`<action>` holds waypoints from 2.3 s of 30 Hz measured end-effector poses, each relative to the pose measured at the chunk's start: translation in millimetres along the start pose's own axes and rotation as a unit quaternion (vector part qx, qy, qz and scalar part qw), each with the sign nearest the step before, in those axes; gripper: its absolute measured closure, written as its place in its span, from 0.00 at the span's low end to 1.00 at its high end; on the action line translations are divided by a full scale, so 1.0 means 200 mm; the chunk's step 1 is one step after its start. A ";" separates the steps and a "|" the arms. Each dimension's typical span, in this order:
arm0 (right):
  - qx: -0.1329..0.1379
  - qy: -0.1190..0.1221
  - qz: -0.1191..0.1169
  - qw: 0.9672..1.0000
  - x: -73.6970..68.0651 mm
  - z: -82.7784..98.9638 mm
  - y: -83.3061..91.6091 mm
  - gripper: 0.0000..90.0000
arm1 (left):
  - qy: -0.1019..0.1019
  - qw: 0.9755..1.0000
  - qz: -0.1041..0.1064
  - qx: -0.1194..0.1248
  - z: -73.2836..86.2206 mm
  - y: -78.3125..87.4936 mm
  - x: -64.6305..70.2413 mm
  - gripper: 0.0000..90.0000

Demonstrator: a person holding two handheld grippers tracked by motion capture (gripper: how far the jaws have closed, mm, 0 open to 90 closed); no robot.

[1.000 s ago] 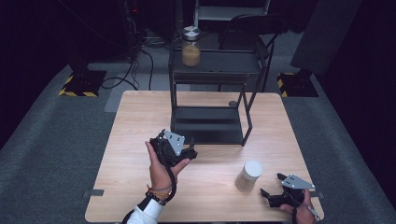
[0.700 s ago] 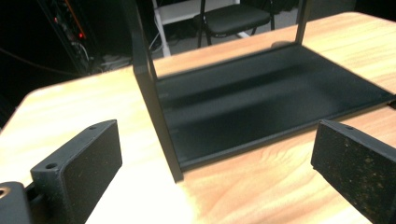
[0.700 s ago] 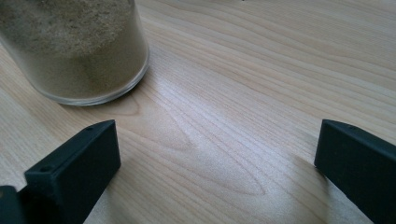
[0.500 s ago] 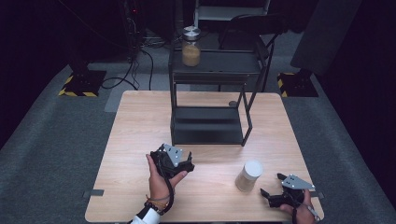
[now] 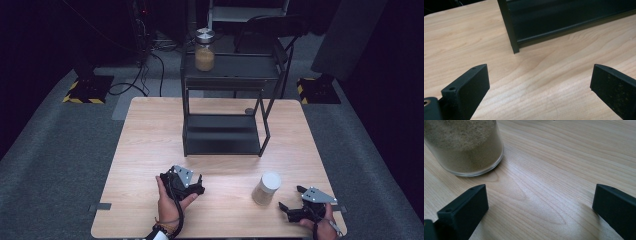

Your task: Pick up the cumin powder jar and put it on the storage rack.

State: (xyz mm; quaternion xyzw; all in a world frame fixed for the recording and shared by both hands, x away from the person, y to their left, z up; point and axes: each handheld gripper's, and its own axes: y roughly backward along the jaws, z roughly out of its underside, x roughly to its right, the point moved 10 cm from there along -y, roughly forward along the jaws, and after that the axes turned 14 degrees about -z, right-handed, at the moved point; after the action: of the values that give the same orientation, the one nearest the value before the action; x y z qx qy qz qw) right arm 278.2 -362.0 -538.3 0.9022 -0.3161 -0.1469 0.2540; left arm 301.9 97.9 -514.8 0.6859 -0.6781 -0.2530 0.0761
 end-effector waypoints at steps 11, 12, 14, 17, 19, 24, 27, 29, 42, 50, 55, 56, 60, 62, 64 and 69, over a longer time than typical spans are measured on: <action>0.000 -0.001 0.000 1.000 0.00 0.00 0.00 0.00 | -0.002 1.000 0.006 -0.018 0.08 -0.02 0.01 0.03; 0.000 0.000 0.000 1.000 0.00 0.00 0.00 0.00 | -0.001 1.000 0.006 -0.019 0.08 -0.02 0.01 0.03; 0.000 0.000 0.000 1.000 0.00 0.00 0.00 0.00 | -0.001 1.000 0.007 -0.021 0.09 -0.02 0.01 0.03; 0.000 -0.001 -0.001 1.000 0.00 0.00 0.00 0.00 | 0.000 1.000 0.009 -0.025 0.11 -0.02 0.01 0.03; 0.000 -0.001 0.000 1.000 0.00 0.00 0.00 0.00 | -0.002 1.000 0.008 -0.027 0.12 -0.02 0.01 0.03; 0.000 -0.001 0.000 1.000 0.00 0.00 0.00 0.00 | 0.006 1.000 0.010 -0.028 0.13 -0.02 0.01 0.03; 0.000 -0.001 -0.001 1.000 0.00 0.00 0.00 0.00 | 0.012 0.999 0.014 -0.028 0.14 -0.02 0.01 0.03; 0.000 -0.001 -0.001 1.000 0.00 0.00 0.00 0.00 | 0.020 0.999 0.017 -0.029 0.14 -0.02 0.00 0.03; 0.000 -0.002 -0.001 1.000 0.00 0.00 0.00 0.00 | 0.042 0.997 0.045 -0.036 0.15 -0.04 -0.02 0.03; 0.000 -0.003 -0.002 1.000 0.00 0.00 0.00 0.00 | 0.040 0.997 0.046 -0.036 0.15 -0.05 -0.02 0.03; 0.000 -0.001 -0.001 1.000 0.00 0.00 0.00 0.00 | 0.041 0.997 0.046 -0.036 0.15 -0.05 -0.02 0.03; 0.000 -0.001 -0.001 1.000 0.00 0.00 0.00 0.00 | 0.041 0.997 0.046 -0.036 0.15 -0.05 -0.02 0.03; 0.000 -0.001 -0.001 1.000 0.00 0.00 0.00 0.00 | 0.041 0.997 0.046 -0.036 0.15 -0.05 -0.02 0.03; 0.000 0.000 0.000 1.000 0.00 0.00 0.00 0.00 | 0.041 0.997 0.046 -0.036 0.15 -0.05 -0.02 0.03; 0.000 0.001 0.000 1.000 0.00 0.00 0.00 0.00 | 0.041 0.997 0.046 -0.036 0.15 -0.05 -0.02 0.03; 0.000 -0.001 0.001 1.000 0.00 0.00 0.00 0.00 | 0.041 0.997 0.046 -0.036 0.15 -0.05 -0.02 0.03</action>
State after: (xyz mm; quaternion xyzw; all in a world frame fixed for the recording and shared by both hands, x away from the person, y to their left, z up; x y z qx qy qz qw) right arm 278.2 -361.8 -538.5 0.9019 -0.3172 -0.1471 0.2537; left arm 296.7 109.7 -543.6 0.6607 -0.6957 -0.2450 0.1395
